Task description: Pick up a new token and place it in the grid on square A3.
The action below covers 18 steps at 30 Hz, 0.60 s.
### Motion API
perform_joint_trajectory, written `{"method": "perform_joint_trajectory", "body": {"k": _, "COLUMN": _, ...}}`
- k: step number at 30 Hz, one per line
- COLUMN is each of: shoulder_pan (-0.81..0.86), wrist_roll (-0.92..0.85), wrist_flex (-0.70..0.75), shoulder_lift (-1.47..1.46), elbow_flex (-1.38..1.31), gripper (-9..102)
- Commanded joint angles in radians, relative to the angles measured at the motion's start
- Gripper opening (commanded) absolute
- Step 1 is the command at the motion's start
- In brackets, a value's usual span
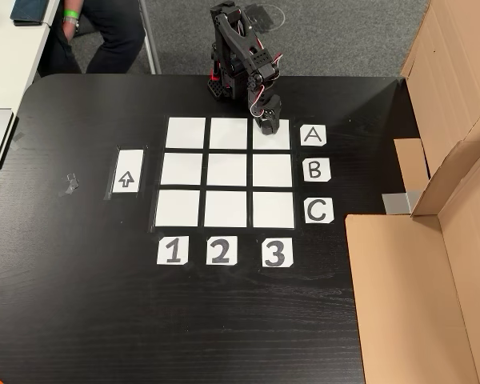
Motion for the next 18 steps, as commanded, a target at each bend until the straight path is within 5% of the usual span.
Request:
{"method": "perform_joint_trajectory", "body": {"k": 1, "shoulder_pan": -0.011, "wrist_roll": -0.002, "wrist_flex": -0.006, "shoulder_lift": -0.002, "elbow_flex": -0.025, "gripper": 17}}
{"method": "perform_joint_trajectory", "body": {"k": 18, "shoulder_pan": 0.000, "wrist_roll": -0.003, "wrist_flex": 0.043, "shoulder_lift": 0.063, "elbow_flex": -0.021, "gripper": 39}}
